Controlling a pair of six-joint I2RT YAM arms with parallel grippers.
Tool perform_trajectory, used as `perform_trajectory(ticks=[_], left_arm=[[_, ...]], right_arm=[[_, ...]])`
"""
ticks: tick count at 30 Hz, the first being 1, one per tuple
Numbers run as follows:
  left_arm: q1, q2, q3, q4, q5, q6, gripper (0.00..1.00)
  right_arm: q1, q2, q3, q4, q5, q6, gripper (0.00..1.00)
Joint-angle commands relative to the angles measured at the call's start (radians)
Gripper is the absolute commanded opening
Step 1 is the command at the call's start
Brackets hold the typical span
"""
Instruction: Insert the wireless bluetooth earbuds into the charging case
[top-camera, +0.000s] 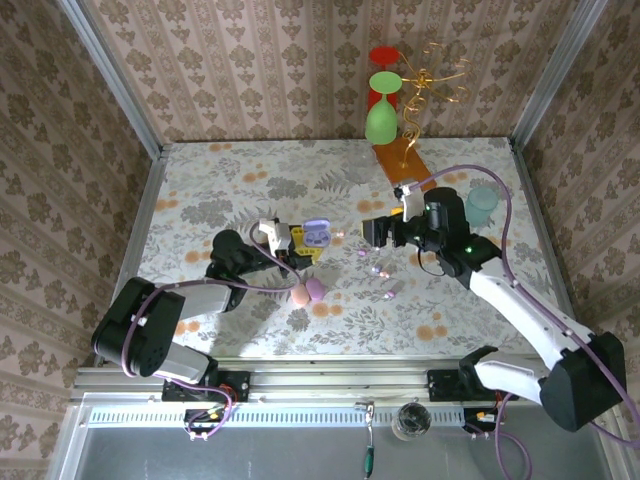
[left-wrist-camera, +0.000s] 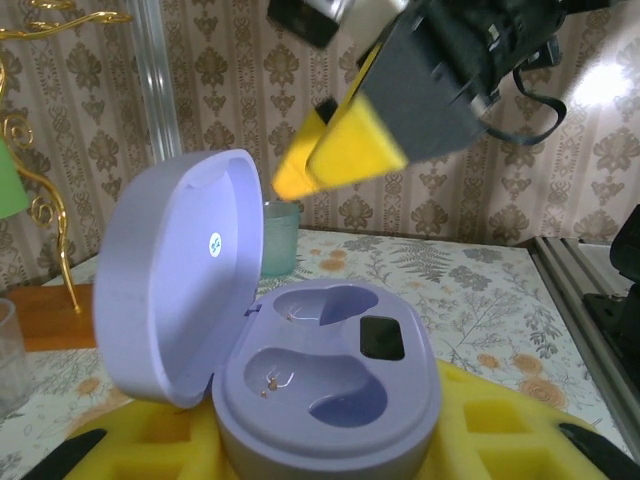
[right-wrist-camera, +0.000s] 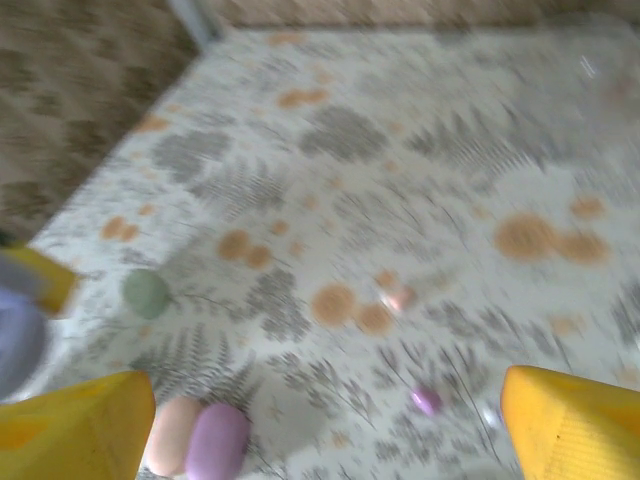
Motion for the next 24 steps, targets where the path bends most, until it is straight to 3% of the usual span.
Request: perform_trajectory(ticks=[1,6,12,24], left_arm=[[0.012,-0.020,-0.011,0.029,-0.004,-0.009,0.31],[0.010,-0.021,-0.006,-0.006,0.006,0.014,0.32],[0.002,0.012,0.020,0.009,0.012,0.011,0.31],[-0.017,0.051,0.043,0.039,0.027,-0.006,0.31]], right_arm=[[-0.024,0.072,0.015,-0.145,0.075,0.131,0.88],[-0.111,0.212,0.008,-0.115,-0.077,0.215,0.74],[-0.184,0.426,0.043,-0.015,-0.161,0.313,0.54],[-0.201,0.629,0.126,0.021,-0.218,0.325,0.47]])
